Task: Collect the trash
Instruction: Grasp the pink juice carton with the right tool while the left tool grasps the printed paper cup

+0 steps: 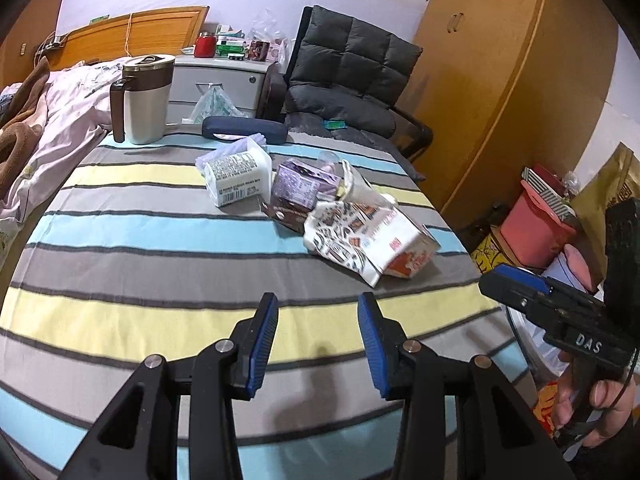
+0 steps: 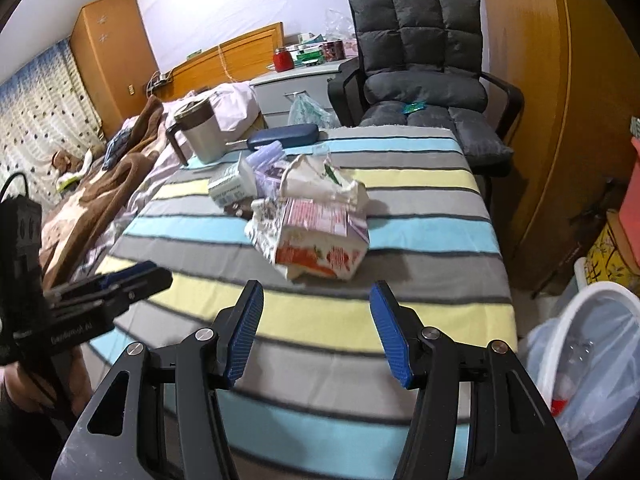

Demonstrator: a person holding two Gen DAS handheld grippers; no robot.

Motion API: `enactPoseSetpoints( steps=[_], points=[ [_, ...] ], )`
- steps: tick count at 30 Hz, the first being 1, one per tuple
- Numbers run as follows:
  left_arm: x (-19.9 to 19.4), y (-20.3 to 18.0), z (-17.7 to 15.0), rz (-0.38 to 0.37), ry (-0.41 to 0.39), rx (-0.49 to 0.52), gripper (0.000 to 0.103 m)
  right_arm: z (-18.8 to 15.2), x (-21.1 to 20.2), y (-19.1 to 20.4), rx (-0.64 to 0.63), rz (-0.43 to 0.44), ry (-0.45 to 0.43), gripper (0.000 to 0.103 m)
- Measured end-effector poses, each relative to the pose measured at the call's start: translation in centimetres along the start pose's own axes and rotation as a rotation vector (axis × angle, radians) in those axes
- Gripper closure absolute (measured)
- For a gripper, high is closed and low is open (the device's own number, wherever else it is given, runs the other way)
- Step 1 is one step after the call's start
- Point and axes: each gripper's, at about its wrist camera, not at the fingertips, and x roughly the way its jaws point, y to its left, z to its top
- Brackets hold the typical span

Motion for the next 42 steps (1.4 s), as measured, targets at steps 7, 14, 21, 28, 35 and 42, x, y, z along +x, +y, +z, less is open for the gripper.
enactPoseSetpoints(
  steps=[7, 14, 21, 28, 35, 42],
  points=[
    [0.7, 1.5, 1.0, 0.016, -0.001, -0.018, 0.059, 2.0, 2.9, 1.5, -0.025, -0.03, -0.002, 0.037],
    [1.8, 2.2, 0.8, 0.004, 0.031, -0.029, 0.059, 2.8, 5.3, 0.8, -0.045, -0.09, 0.051, 0.037],
    [2.2, 1.4, 1.0, -0.025, 0.035, -0.008, 0.059, 0.2, 2.7, -4.5, 0.06, -0.185, 0.084, 0.037],
    [2.8, 0.6, 1.5, -0.04, 0.038, -0.001, 0.053, -0.8, 0.3, -5.3, 0.133, -0.137, 0.048, 0.037],
    [3.4, 0.6, 2.3, -0.027, 0.047, 0.005, 0.05, 0.7, 3.8, -3.4, 0.065, -0.12, 0.064, 0.037],
    [6.2, 0.3, 3.7, -0.05, 0.085, -0.038, 0.05, 0.1, 3.4, -4.5, 0.114, -0.095, 0.058, 0.06]
  ],
)
